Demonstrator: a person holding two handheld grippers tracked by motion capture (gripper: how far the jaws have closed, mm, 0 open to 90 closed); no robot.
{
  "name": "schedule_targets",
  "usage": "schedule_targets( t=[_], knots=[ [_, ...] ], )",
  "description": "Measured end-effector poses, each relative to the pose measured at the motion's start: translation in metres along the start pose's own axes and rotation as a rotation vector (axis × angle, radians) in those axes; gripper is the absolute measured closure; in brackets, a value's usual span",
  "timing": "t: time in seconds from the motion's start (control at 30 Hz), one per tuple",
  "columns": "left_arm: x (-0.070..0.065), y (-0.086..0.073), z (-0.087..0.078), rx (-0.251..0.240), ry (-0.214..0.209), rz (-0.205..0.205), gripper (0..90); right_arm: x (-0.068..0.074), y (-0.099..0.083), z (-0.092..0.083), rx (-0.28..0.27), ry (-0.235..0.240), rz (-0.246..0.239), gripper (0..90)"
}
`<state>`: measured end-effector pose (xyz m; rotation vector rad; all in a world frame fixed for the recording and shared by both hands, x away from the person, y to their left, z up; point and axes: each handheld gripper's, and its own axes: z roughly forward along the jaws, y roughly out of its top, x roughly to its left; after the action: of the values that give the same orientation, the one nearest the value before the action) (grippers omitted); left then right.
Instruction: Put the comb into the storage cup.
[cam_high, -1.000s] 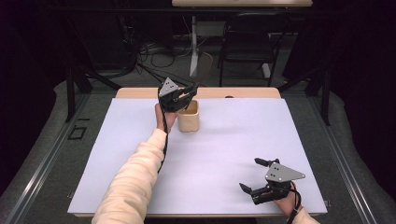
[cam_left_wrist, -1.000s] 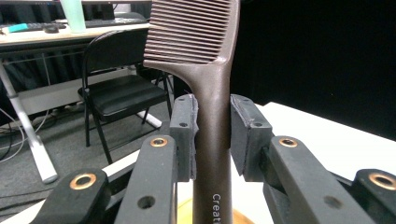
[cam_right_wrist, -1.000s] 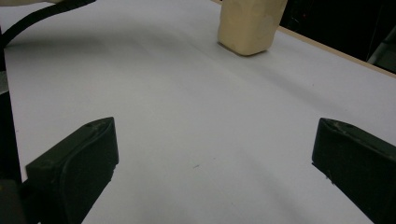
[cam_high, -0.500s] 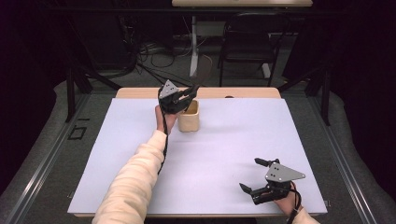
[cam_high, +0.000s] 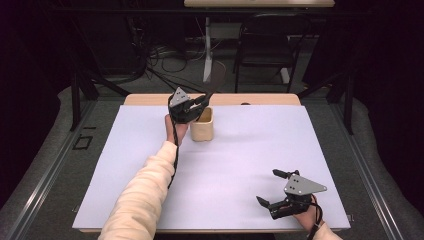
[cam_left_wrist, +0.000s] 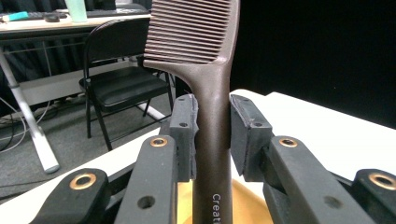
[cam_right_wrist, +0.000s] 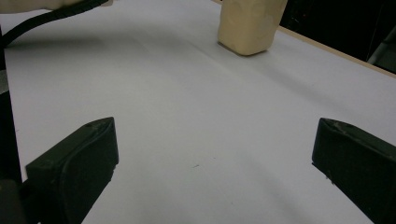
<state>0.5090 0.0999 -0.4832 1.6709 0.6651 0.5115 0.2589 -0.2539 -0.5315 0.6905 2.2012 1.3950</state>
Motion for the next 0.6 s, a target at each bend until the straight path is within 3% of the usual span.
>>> schedule_targets(
  t=[0.6],
  knots=[
    [-0.0001,-0.0073,-0.0022,0.026,-0.008,0.008,72.3,-0.0001,-0.0002,0.0003,-0.001,0.002,0.001,0.0]
  ],
)
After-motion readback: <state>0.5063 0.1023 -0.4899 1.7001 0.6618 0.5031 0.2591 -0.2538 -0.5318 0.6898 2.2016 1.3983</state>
